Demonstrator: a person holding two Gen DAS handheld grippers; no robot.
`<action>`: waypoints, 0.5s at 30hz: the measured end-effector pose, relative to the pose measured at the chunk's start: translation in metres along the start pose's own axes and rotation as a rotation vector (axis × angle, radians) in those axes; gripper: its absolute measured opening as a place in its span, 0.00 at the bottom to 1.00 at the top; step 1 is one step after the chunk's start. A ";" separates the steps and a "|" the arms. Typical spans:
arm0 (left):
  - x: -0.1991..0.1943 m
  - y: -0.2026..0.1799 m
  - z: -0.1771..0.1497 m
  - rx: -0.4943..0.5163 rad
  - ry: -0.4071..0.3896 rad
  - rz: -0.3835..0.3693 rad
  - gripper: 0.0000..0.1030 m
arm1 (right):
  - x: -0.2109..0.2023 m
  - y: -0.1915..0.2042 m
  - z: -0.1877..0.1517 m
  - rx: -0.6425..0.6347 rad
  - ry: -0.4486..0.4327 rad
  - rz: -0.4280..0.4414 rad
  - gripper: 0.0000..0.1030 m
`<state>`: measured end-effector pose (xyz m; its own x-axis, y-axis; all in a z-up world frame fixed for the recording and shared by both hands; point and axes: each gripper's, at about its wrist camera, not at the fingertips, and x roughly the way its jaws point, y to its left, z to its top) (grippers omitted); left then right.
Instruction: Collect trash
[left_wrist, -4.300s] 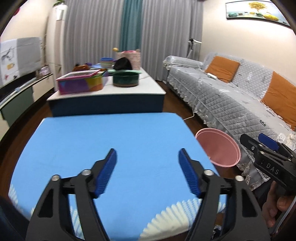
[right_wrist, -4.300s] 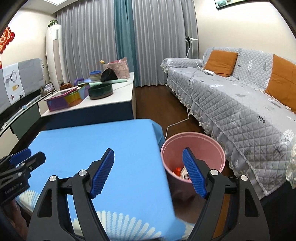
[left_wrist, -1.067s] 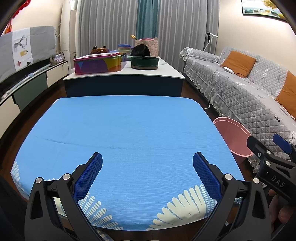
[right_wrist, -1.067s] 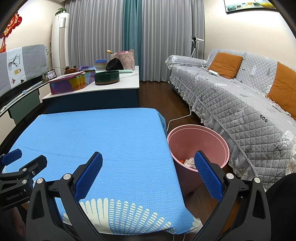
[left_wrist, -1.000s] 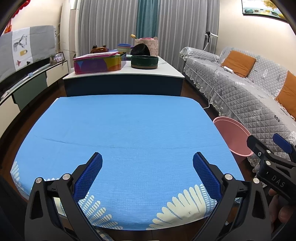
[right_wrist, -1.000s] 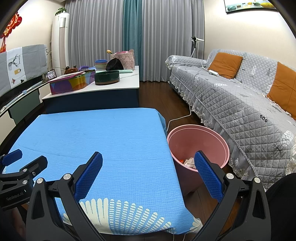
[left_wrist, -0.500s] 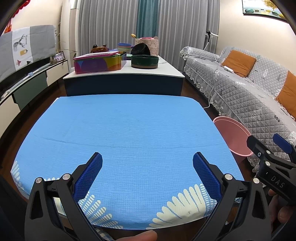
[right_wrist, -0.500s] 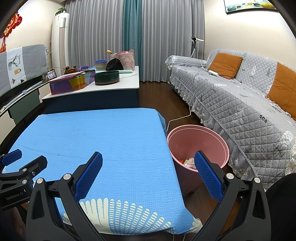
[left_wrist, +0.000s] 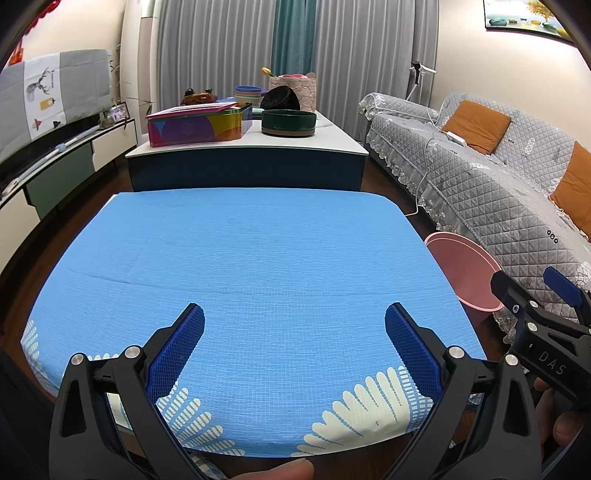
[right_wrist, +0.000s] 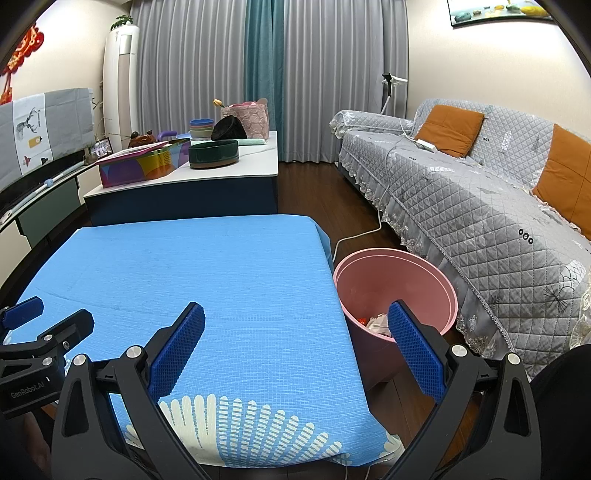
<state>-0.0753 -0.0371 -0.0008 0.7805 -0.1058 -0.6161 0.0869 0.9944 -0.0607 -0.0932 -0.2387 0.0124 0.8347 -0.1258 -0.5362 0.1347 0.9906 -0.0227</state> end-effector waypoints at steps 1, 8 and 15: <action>0.000 0.000 0.000 0.000 0.000 0.000 0.92 | 0.000 0.000 0.000 0.000 0.000 0.000 0.95; 0.001 0.000 0.002 0.001 -0.001 -0.002 0.92 | 0.000 0.000 0.000 0.000 0.000 0.000 0.95; 0.001 0.000 0.002 0.001 -0.001 -0.003 0.92 | 0.000 0.000 0.000 -0.001 0.000 0.000 0.95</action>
<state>-0.0736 -0.0374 0.0003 0.7809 -0.1088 -0.6150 0.0901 0.9940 -0.0616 -0.0931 -0.2389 0.0123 0.8345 -0.1255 -0.5365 0.1340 0.9907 -0.0232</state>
